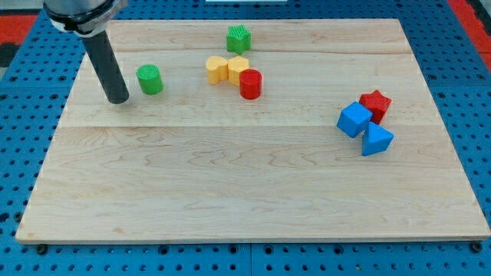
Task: Move the green circle into the green star
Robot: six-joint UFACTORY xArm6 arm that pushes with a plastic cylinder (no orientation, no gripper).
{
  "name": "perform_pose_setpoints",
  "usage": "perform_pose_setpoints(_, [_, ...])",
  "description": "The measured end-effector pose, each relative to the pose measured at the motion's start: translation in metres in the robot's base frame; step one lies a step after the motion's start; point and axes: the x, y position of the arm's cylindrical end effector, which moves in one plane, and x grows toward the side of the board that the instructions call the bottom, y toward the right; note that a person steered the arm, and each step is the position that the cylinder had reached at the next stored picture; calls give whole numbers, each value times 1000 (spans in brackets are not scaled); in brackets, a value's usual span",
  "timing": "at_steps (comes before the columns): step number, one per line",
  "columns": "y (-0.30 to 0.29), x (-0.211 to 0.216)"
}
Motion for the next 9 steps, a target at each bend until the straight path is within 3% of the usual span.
perform_pose_setpoints(1, [65, -43])
perform_pose_setpoints(2, [83, -96])
perform_pose_setpoints(4, [91, -117])
perform_pose_setpoints(5, [164, -118])
perform_pose_setpoints(6, [164, -115])
perform_pose_setpoints(7, [112, -112])
perform_pose_setpoints(9, [101, -121])
